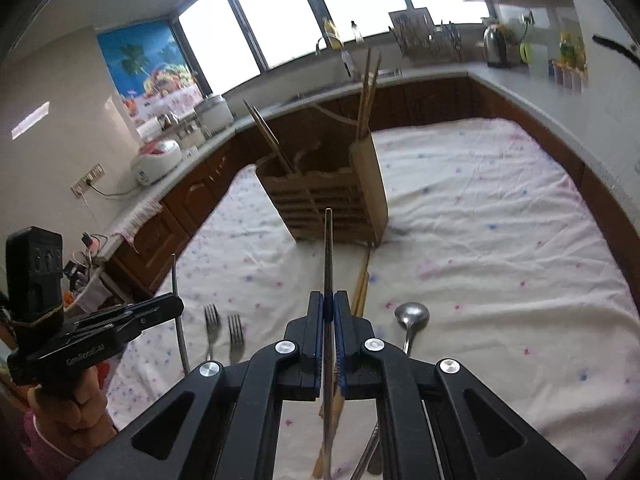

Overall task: Organize utensils
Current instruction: 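Lift both steel chopsticks and carry them over the wooden holder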

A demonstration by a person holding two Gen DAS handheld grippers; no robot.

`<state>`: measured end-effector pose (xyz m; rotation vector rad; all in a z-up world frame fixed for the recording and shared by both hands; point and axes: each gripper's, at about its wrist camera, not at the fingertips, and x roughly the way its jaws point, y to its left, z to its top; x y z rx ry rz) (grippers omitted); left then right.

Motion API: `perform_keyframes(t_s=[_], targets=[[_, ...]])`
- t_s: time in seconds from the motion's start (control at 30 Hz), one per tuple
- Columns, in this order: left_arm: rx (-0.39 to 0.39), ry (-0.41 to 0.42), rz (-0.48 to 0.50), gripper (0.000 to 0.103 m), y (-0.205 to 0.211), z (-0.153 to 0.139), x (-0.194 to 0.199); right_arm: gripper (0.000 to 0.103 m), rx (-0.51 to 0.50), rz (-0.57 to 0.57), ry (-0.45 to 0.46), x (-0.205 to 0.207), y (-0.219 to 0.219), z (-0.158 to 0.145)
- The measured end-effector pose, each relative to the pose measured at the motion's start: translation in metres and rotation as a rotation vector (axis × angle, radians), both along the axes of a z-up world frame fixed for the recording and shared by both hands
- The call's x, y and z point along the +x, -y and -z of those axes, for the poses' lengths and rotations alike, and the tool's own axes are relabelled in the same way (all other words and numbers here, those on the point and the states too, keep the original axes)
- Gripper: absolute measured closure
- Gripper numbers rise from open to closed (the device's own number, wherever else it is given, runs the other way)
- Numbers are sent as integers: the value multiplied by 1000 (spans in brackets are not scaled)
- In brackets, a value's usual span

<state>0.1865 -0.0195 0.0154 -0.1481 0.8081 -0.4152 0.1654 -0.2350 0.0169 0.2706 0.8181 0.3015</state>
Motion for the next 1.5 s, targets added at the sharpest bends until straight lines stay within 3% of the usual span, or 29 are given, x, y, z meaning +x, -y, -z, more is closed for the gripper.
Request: perform_keyframes(t_s=[0.17,0.53,1.1,1.5], targets=[[-33,43,-13,100,-13,-15,-20,98,3,10,58,-10,3,-19],[-55,91,-44,100,-27,-26,-33,98,5,20,82,-12,6,-26],[-84,156,-56,100,-33,-44,-16,98,25,49,165,2,9,-48],[-99,270,-97,100,-44,-66,16,98,35,74,249,40,7,-69]])
